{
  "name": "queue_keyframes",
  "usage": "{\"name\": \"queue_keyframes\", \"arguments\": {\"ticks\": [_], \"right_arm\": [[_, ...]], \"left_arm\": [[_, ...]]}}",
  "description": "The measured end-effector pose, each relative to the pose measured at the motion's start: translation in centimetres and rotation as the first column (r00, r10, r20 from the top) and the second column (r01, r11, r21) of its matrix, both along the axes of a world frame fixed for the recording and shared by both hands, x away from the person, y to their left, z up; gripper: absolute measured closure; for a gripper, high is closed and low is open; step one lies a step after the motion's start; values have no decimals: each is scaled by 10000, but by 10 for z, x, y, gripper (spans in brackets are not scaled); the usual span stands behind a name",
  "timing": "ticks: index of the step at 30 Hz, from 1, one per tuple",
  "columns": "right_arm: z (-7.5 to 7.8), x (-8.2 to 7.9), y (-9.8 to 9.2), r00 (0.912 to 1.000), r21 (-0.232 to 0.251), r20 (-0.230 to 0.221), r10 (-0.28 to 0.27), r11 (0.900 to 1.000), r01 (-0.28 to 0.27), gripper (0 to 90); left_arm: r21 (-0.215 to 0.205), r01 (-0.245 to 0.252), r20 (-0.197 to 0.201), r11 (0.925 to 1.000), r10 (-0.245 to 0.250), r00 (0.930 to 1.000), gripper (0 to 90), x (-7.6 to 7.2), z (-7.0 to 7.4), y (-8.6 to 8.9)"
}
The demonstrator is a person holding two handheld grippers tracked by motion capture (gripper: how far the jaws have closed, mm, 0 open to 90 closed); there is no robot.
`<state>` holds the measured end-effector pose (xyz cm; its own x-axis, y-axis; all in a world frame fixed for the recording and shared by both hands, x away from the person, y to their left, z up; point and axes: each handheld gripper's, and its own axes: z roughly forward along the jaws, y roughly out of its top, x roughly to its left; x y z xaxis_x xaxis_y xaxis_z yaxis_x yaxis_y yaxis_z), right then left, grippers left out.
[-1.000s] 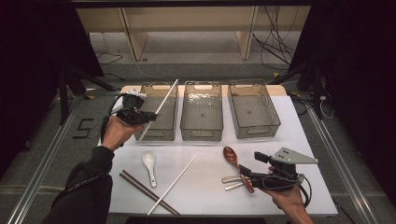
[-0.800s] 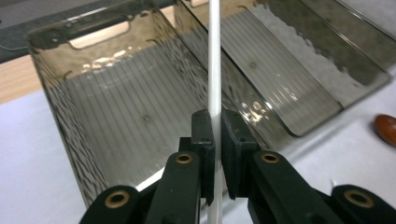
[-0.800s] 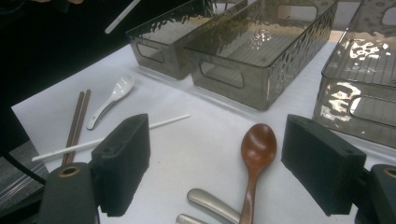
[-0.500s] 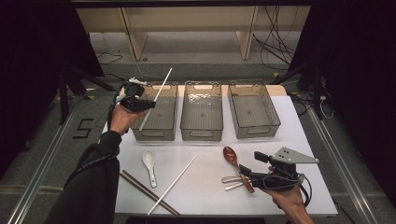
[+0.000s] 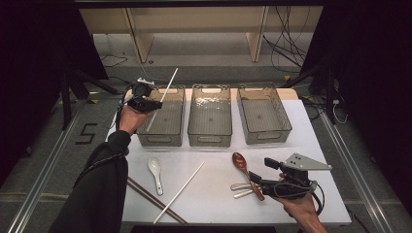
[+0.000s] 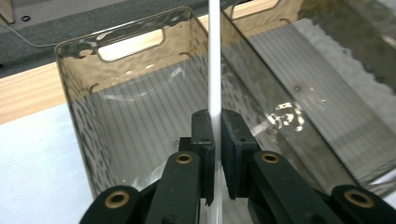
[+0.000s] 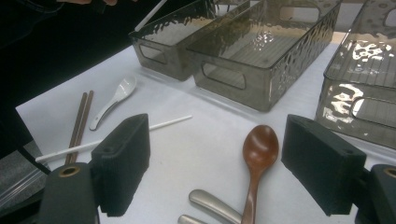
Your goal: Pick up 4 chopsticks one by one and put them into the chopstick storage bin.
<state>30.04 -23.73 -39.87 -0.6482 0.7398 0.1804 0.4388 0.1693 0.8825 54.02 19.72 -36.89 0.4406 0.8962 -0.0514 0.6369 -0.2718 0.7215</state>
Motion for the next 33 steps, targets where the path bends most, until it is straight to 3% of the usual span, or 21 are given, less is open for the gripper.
{"name": "queue_keyframes", "arguments": {"ticks": [10, 24, 29, 33], "right_arm": [[0, 1, 1, 10000, 5, -19, 49, 10000, -49, 245], [-1, 1, 1, 9999, -7, -57, 107, 9999, -107, 245], [-1, 1, 1, 9999, -12, -51, 127, 9999, -127, 246], [-1, 1, 1, 9999, -4, -42, 139, 9999, -139, 246]], "left_arm": [[-113, -305, -18, 9995, 305, 9995, 837, 3, -9, 10], [481, -314, -110, 9983, 320, 9994, 830, 6, -26, 6], [441, -387, -241, 9983, 398, 9989, 821, 6, -30, 5], [282, -428, -277, 9987, 436, 9987, 747, 5, -30, 7]]}}
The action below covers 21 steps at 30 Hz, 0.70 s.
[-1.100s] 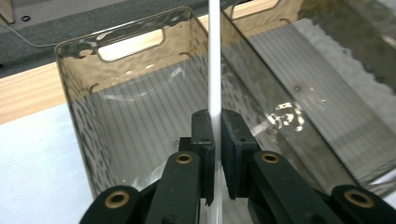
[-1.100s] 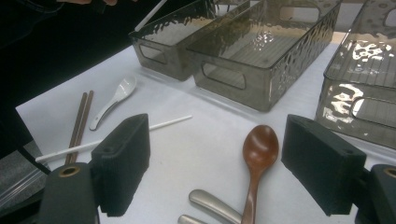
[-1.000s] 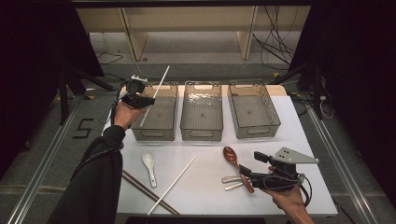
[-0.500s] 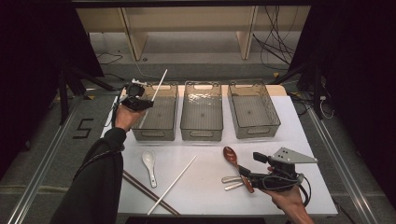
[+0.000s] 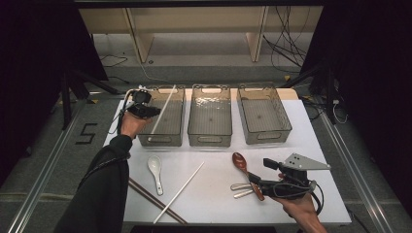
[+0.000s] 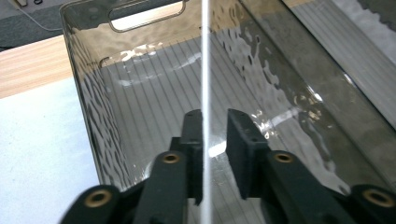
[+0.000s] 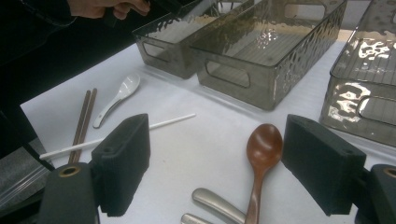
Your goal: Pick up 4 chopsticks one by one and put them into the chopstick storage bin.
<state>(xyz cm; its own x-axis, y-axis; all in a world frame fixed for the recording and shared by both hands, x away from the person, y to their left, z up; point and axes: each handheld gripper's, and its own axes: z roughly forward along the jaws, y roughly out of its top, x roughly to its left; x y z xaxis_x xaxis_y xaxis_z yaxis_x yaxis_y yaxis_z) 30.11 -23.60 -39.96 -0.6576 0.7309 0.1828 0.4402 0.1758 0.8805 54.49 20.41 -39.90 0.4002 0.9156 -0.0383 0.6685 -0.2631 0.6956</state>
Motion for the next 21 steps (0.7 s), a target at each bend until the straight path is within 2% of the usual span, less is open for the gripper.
{"name": "queue_keyframes", "arguments": {"ticks": [1, 4, 6, 8, 11, 12, 13, 15, 16, 21], "right_arm": [[0, 0, 0, 10000, 9, -34, -13, 10000, 13, 245], [0, 0, 0, 10000, 4, -21, 17, 10000, -17, 246], [0, 0, 0, 10000, -13, -38, 30, 10000, -30, 245], [0, 0, 1, 10000, -33, -25, 19, 10000, -19, 245], [0, 0, 0, 10000, -39, 1, 6, 10000, -6, 246], [0, 0, 0, 10000, -21, -7, -7, 10000, 7, 245], [0, 0, 0, 10000, -17, -20, -26, 10000, 26, 246], [0, 0, 0, 10000, -10, -17, -35, 10000, 35, 245], [0, 0, 0, 10000, -17, -11, -30, 10000, 30, 245], [0, -1, 0, 10000, -12, -4, -51, 10000, 51, 245]], "left_arm": [[0, 0, 0, 10000, 0, 10000, 727, 0, 0, 0], [-157, 42, -344, 9999, -47, 9994, 649, -4, 6, 0], [-205, 75, -365, 9998, -82, 9993, 621, -6, 8, -1], [-526, 90, -407, 9986, -111, 9991, 534, -10, 13, -2], [-577, 442, -395, 9974, -465, 9981, 420, -20, 20, -5], [-841, 598, -412, 9947, -634, 9971, 393, -28, 25, -5], [-841, 598, -412, 9947, -634, 9971, 372, -28, 25, -5], [-1238, 727, -396, 9896, -782, 9962, 353, -37, 28, -6], [-1303, 971, -509, 9867, -1045, 9932, 304, -46, 29, -9], [-1542, 1339, -397, 9789, -1416, 9891, 238, -65, 29, -13]]}}
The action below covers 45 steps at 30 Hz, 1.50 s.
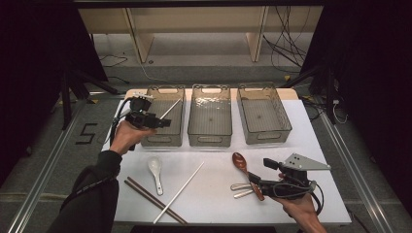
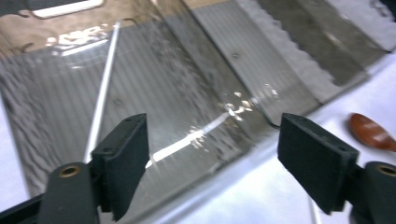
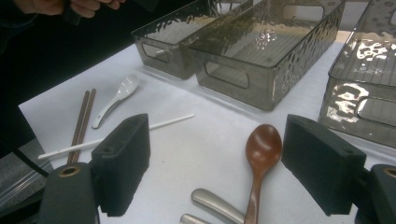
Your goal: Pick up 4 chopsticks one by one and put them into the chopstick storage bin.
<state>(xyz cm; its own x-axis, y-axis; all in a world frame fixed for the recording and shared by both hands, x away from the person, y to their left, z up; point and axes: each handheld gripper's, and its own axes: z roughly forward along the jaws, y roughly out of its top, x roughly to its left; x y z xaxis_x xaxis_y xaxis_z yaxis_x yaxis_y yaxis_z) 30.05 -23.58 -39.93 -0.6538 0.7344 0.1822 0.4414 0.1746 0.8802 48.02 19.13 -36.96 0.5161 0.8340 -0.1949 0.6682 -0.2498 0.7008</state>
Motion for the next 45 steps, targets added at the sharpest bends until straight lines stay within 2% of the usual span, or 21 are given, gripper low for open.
{"name": "queue_keyframes", "arguments": {"ticks": [3, 5, 9, 10, 12, 21, 29, 38, 40, 41, 44, 45], "right_arm": [[-1, 1, 0, 10000, -47, 30, 3, 10000, -3, 246], [-1, 1, 1, 10000, -25, 45, -7, 10000, 7, 245], [-1, 0, 1, 10000, -48, 28, 9, 10000, -8, 245], [-1, 0, 1, 10000, -49, 64, 17, 10000, -17, 245], [0, 0, 1, 9999, -58, 98, 40, 10000, -39, 246], [0, 0, 1, 9999, -70, 95, 48, 10000, -47, 246], [0, 0, 1, 9999, -64, 73, 73, 10000, -72, 246], [0, 0, 1, 9999, -70, 80, 65, 10000, -65, 245], [0, 0, 1, 9999, -70, 88, 80, 9999, -79, 246], [0, 0, 1, 9999, -70, 97, 76, 9999, -75, 246], [0, 0, 0, 9999, -40, 87, 63, 10000, -62, 246], [1, 0, 0, 10000, -14, 75, 33, 10000, -33, 246]], "left_arm": [[-418, 227, 146, 9989, -221, 9996, 202, -14, 2, -3], [-485, 447, 294, 9978, -433, 9986, 190, -23, 5, -4], [-331, 786, 519, 9964, -768, 9957, 178, -39, 11, -10], [-331, 786, 519, 9964, -768, 9957, 176, -39, 11, -10], [-62, 782, 560, 9969, -778, 9954, 171, -46, 11, -12], [349, 1216, 123, 9920, -1221, 9924, 156, -71, 0, -21], [496, 1249, -26, 9909, -1250, 9922, 155, -84, -11, -24], [787, 1649, -262, 9832, -1634, 9862, 155, -97, -22, -34], [844, 1722, -378, 9814, -1695, 9848, 155, -100, -25, -36], [1033, 1798, -551, 9783, -1749, 9830, 155, -103, -27, -38], [902, 1782, -730, 9798, -1720, 9824, 156, -106, -30, -39], [1062, 1861, -903, 9768, -1769, 9801, 156, -109, -33, -40]]}}
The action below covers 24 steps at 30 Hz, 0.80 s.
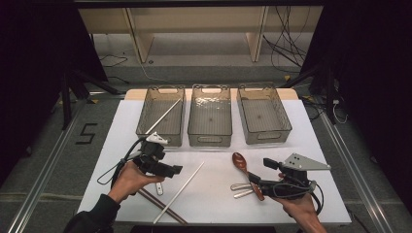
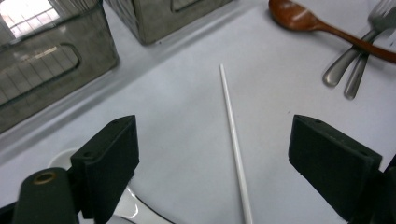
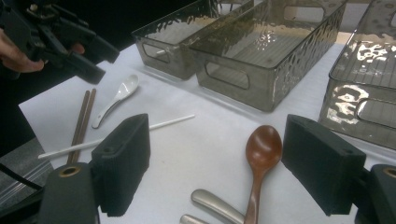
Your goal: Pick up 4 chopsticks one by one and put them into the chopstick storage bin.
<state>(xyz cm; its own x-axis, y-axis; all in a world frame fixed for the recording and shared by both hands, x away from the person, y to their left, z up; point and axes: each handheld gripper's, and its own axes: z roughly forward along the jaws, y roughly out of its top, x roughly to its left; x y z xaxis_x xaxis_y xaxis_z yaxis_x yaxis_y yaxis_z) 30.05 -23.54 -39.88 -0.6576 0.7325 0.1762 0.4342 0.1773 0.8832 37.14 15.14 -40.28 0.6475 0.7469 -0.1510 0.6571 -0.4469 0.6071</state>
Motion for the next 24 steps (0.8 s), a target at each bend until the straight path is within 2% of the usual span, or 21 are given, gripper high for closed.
{"name": "queue_keyframes", "arguments": {"ticks": [7, 10, 13, 24], "right_arm": [[0, 0, 0, 10000, -22, 12, 31, 10000, -31, 246], [-1, 0, 0, 10000, -55, -26, 19, 10000, -19, 246], [-1, 1, 1, 10000, -64, 12, 31, 10000, -30, 246], [-1, 0, 1, 10000, -64, 5, 25, 10000, -25, 246]], "left_arm": [[342, 94, -187, 9994, -88, 9998, 156, -5, -6, -3], [296, 203, -361, 9994, -192, 9992, 156, -6, -8, -3], [506, 311, -436, 9982, -289, 9986, 156, -9, -11, -6], [1131, 728, -788, 9909, -641, 9948, 172, -20, -21, -14]]}}
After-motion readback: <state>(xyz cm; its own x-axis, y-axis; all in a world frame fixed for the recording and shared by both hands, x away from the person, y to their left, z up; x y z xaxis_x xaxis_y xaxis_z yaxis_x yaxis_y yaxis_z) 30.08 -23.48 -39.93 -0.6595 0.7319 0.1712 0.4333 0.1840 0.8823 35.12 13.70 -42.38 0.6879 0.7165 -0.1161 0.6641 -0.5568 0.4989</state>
